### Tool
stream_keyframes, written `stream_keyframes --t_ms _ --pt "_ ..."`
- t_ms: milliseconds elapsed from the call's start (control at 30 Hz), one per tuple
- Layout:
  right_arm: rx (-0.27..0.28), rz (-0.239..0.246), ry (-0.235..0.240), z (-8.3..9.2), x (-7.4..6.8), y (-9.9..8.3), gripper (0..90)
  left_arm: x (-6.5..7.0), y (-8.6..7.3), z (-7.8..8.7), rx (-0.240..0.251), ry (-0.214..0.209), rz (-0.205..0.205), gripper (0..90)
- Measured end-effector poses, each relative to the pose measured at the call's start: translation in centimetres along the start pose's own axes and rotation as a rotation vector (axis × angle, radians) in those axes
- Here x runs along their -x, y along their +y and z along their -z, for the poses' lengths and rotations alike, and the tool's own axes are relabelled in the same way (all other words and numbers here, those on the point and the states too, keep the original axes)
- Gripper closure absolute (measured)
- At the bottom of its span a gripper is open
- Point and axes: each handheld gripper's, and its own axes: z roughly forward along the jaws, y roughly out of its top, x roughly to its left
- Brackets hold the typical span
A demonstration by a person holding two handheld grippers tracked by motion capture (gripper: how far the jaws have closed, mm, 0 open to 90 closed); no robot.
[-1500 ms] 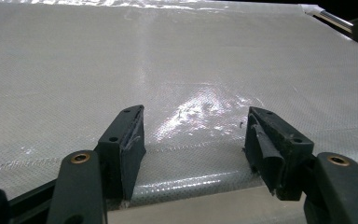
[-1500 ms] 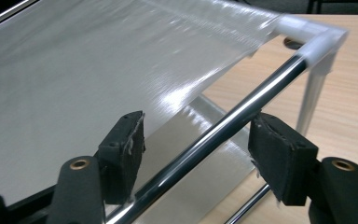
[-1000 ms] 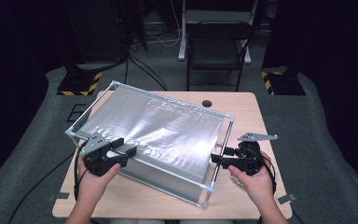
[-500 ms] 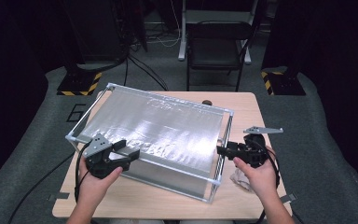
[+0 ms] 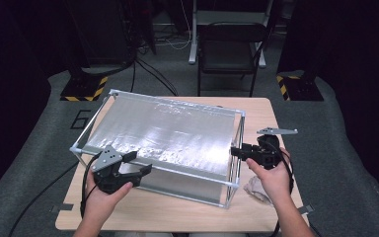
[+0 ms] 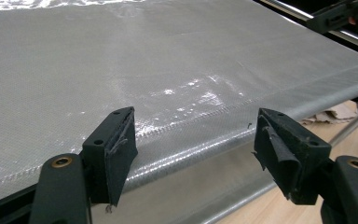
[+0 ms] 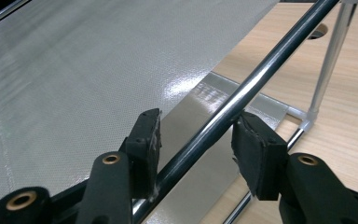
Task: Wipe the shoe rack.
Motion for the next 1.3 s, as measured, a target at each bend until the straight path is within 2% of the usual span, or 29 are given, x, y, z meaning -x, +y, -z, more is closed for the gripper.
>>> stream_keyframes --t_ms 100,167,300,400,533,633,900,1000,1300 --pt "0.009 -0.002 0.02 0.1 0.0 -0.3 51.2 0.0 -0.2 0.0 0.011 0.001 0.011 29.7" --pt "0.017 -0.001 0.03 0.5 0.0 -0.5 49.8 0.1 -0.4 0.1 0.015 0.011 0.002 29.8" --pt "0.065 -0.008 0.039 1.6 0.2 -0.9 45.7 0.4 -0.3 0.0 -0.002 0.029 -0.026 29.9" --pt "0.1 -0.011 0.039 2.7 0.5 -1.3 44.3 0.3 -0.4 0.0 0.009 0.028 -0.029 29.9" --pt "0.131 -0.017 0.006 3.8 1.4 -2.0 42.9 0.2 -0.7 0.3 0.028 0.025 -0.026 30.7" --pt "0.14 -0.031 -0.024 4.2 2.5 -2.9 42.7 0.0 -0.8 0.6 0.021 0.014 -0.018 33.2" --pt "0.117 -0.019 -0.079 3.3 4.3 -5.7 42.0 -0.4 -0.8 1.2 0.018 0.009 0.018 33.9" --pt "0.112 -0.029 -0.091 2.7 4.9 -6.8 41.7 -0.4 -0.7 1.3 0.015 0.01 0.028 33.8" --pt "0.096 -0.028 -0.155 1.8 6.4 -8.9 40.4 0.2 0.1 0.4 0.013 0.063 0.037 31.4"
